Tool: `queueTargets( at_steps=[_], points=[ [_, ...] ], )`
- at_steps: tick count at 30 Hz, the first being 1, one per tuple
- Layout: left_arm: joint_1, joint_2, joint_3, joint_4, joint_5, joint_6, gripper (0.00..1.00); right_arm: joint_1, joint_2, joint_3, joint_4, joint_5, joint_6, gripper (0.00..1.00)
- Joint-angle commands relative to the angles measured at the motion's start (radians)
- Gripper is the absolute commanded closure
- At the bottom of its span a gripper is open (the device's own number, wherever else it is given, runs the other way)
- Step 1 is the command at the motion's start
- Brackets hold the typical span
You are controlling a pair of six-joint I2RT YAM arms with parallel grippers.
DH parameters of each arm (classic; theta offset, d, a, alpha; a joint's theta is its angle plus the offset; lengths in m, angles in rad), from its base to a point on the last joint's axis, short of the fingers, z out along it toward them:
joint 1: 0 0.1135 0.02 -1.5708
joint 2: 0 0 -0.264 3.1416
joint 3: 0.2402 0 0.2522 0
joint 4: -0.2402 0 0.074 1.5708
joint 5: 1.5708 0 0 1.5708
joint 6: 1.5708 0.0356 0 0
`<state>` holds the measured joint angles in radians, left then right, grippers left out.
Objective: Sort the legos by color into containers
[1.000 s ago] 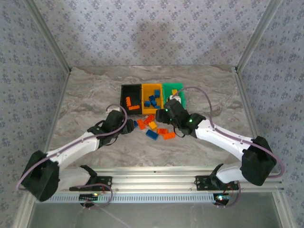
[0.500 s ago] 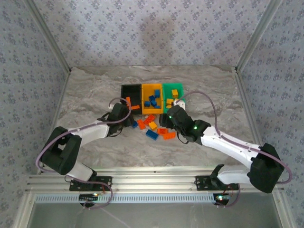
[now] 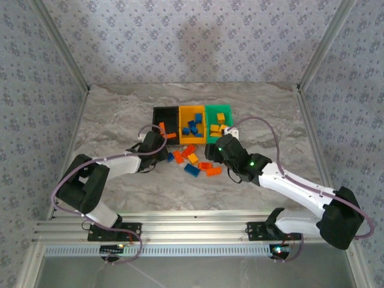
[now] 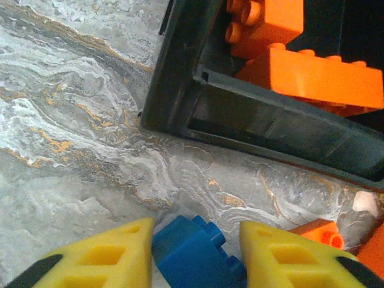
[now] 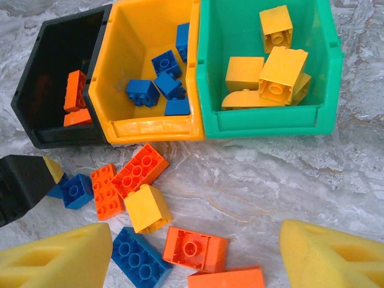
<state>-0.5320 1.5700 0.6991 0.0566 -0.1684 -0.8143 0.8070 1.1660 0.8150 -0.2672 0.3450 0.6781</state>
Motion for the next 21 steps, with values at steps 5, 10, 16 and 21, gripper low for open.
queueTargets(
  at_steps=[5,10,16,21],
  points=[
    [0.003,-0.118,-0.113,-0.019,0.007,0.007,0.78,-0.018,-0.050,-0.028,-0.025,0.032,0.030,0.24],
    [-0.005,-0.305,-0.171,-0.108,0.005,0.026,0.82,-0.025,-0.067,-0.039,-0.031,0.028,0.038,0.24],
    [-0.042,-0.571,-0.117,-0.300,0.006,0.049,0.82,-0.034,-0.111,-0.079,-0.030,0.023,0.062,0.25],
    [-0.092,-0.507,0.086,-0.300,0.009,0.091,0.80,-0.034,-0.154,-0.117,-0.031,0.022,0.082,0.24]
  ],
)
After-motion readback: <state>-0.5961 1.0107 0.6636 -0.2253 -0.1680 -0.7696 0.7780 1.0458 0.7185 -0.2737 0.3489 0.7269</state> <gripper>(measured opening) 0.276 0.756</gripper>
